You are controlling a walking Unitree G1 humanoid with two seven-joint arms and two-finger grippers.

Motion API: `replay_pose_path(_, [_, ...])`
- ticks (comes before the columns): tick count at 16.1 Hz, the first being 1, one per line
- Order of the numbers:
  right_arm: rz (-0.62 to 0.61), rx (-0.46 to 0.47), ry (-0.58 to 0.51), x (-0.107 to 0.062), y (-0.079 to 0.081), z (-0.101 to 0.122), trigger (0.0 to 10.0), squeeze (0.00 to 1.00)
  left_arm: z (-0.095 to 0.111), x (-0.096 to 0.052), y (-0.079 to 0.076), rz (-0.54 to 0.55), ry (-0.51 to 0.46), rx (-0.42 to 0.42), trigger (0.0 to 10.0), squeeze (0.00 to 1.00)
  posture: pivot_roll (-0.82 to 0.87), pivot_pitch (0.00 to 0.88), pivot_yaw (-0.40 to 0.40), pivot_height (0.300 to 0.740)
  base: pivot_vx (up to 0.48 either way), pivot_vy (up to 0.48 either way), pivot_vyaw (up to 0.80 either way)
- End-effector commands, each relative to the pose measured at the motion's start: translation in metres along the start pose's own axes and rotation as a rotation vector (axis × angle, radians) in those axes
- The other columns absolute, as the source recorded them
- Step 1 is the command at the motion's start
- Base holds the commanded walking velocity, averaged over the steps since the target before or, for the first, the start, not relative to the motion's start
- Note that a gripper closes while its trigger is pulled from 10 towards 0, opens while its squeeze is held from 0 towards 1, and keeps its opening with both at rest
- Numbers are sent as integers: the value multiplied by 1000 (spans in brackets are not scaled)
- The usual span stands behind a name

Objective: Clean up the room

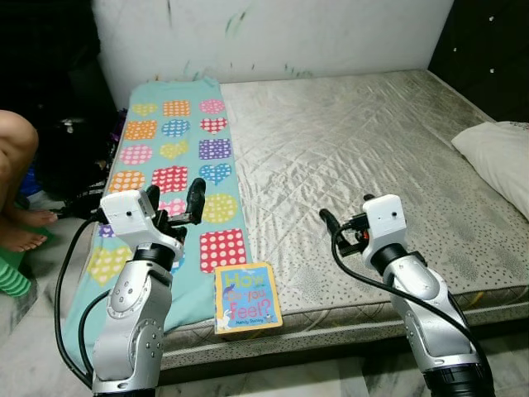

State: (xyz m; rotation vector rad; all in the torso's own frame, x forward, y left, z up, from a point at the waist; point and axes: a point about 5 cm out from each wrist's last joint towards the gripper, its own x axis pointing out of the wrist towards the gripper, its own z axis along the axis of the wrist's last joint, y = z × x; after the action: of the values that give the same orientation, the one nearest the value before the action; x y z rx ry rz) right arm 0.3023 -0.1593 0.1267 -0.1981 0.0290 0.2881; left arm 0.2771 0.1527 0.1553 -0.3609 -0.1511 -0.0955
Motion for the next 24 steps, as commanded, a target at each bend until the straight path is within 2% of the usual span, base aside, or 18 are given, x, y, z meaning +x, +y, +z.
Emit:
replay_pose_path(1, [10, -11, -34, 0, 2, 7, 10000, 0, 4, 0, -2, -18, -16, 4, 10000, 0, -68, 6, 18, 740, 266, 0, 0])
replay_pose_path(9, [4, -13, -33, 0, 2, 6, 10000, 0, 4, 0, -1, -20, -15, 6, 10000, 0, -66, 7, 18, 740, 293, 0, 0])
replay_pose_path(13, [-40, -16, -39, -2, -2, 6, 10000, 0, 4, 0, -1, -19, -14, 12, 10000, 0, -65, 7, 19, 740, 294, 0, 0])
replay_pose_path(16, [-112, 22, -67, -5, -11, 9, 10000, 0, 3, 0, -1, -15, -8, 12, 10000, 0, -65, 6, 19, 740, 277, 0, 0])
replay_pose_path(21, [-161, 62, -66, -6, -16, 7, 10000, 0, -1, 0, 8, 63, 19, 9, 10000, 0, -64, 0, 17, 740, 0, 0, 0])
replay_pose_path(24, [-164, 70, -70, -6, -16, 8, 10000, 0, -2, 0, 4, 30, 21, 7, 10000, 0, -66, 0, 16, 740, 0, 294, 0])
